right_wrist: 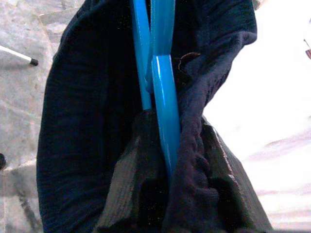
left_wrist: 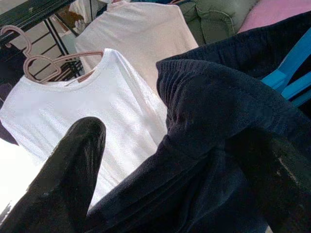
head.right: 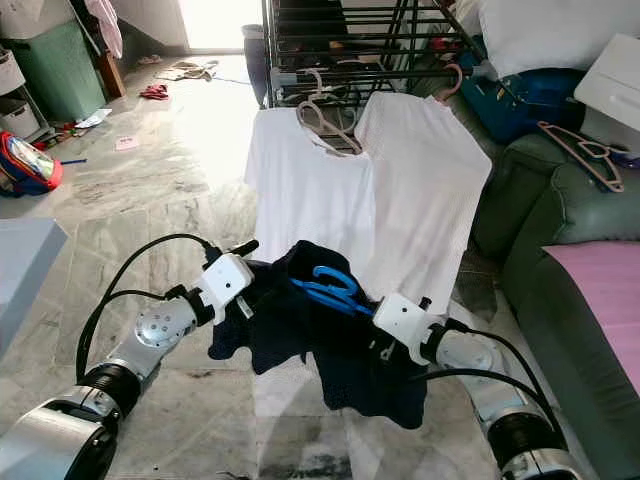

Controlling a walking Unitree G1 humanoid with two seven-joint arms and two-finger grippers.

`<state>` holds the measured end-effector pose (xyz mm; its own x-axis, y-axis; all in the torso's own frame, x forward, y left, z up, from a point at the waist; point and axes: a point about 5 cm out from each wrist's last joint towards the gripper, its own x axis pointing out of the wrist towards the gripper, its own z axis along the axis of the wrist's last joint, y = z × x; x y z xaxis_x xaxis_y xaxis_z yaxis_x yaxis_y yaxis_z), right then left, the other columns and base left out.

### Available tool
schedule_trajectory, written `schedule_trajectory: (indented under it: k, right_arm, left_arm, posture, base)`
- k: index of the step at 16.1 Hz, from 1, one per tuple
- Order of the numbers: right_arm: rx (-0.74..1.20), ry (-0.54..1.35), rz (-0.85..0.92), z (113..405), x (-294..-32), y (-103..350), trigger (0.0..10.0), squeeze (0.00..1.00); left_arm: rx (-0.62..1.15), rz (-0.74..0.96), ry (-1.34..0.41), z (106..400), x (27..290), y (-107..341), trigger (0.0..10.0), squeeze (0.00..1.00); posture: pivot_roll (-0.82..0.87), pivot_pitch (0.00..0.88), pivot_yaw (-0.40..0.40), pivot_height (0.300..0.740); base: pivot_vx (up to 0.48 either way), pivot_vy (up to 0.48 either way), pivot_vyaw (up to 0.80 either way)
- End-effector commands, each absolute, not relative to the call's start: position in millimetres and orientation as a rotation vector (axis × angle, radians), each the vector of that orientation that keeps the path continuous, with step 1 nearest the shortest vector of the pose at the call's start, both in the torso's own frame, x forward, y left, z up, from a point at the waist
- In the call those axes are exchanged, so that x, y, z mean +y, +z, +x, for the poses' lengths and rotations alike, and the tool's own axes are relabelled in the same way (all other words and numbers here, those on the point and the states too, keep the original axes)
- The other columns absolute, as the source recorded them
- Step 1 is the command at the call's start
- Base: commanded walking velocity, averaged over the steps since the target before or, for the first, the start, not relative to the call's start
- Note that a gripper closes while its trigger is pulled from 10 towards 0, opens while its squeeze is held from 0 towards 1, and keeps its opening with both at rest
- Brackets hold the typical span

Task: Hang hanger

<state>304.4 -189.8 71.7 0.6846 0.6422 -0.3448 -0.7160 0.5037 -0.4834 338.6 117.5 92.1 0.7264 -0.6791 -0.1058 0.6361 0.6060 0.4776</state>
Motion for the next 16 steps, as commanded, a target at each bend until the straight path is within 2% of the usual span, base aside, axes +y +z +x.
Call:
schedule_trajectory:
  k: [1, 10, 11, 16]
  right_arm:
    - [0.109, 0.824, -0.651, 306.9, -188.9, 76.2, 0.0, 0.00]
    - [0.109, 0.824, -0.651, 306.9, -188.9, 76.2, 0.0, 0.00]
    - [0.115, 0.831, -0.649, 305.8, -189.0, 75.0, 0.0, 0.00]
    - [0.115, 0.831, -0.649, 305.8, -189.0, 75.0, 0.0, 0.00]
  left_arm:
    - [-0.129, 0.517, -0.778, 341.2, 109.4, 99.7, 10.0, 1.00]
    - [-0.129, 0.517, -0.778, 341.2, 109.4, 99.7, 10.0, 1.00]
    - [-0.132, 0.537, -0.783, 342.1, 110.9, 101.2, 10.0, 1.00]
    - [-0.132, 0.537, -0.783, 342.1, 110.9, 101.2, 10.0, 1.00]
  posture:
    - [-0.06, 0.182, 0.084, 0.740]
    - [-0.06, 0.182, 0.084, 0.740]
    - [-0.06, 0.000, 0.000, 0.740]
    - [-0.06, 0.000, 0.000, 0.740]
  base:
    - [0.000, 0.000, 0.00]
    - [0.000, 0.000, 0.00]
    - [0.000, 0.000, 0.00]
    - [0.000, 0.000, 0.00]
